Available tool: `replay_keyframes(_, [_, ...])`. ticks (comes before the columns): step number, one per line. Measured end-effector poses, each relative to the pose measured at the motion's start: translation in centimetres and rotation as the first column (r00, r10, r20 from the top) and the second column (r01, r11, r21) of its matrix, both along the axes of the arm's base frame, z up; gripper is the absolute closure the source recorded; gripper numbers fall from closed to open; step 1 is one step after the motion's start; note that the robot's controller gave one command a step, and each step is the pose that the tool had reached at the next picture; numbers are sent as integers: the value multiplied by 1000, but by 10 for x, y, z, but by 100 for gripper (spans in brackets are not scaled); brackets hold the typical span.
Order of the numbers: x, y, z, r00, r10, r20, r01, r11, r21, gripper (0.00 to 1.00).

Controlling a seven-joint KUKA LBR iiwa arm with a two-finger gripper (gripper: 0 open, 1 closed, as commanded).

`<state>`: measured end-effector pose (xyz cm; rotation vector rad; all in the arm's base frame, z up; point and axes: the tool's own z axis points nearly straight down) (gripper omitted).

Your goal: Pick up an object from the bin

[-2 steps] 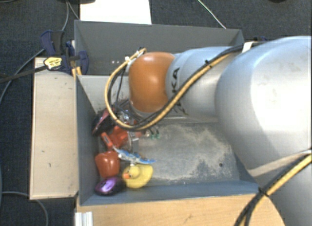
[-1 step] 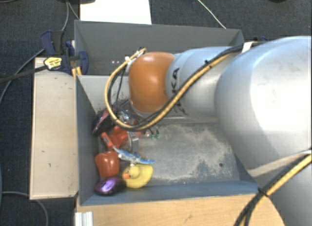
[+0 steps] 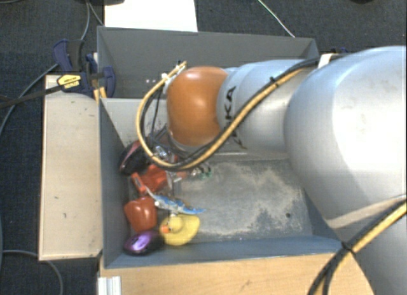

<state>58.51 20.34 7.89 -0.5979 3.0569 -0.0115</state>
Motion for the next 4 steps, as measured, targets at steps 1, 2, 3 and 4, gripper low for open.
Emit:
replay_keyframes(1, [0, 0, 0, 1000, -1, 0, 1, 1000, 0, 100])
replay_keyframes(2, [11, 5, -4, 938, 348, 0, -348, 937, -23, 100])
replay_keyframes(3, [11, 5, -4, 939, 344, -1, -344, 939, -23, 100])
replay_keyframes(4, [11, 5, -4, 940, 341, -1, -341, 940, -23, 100])
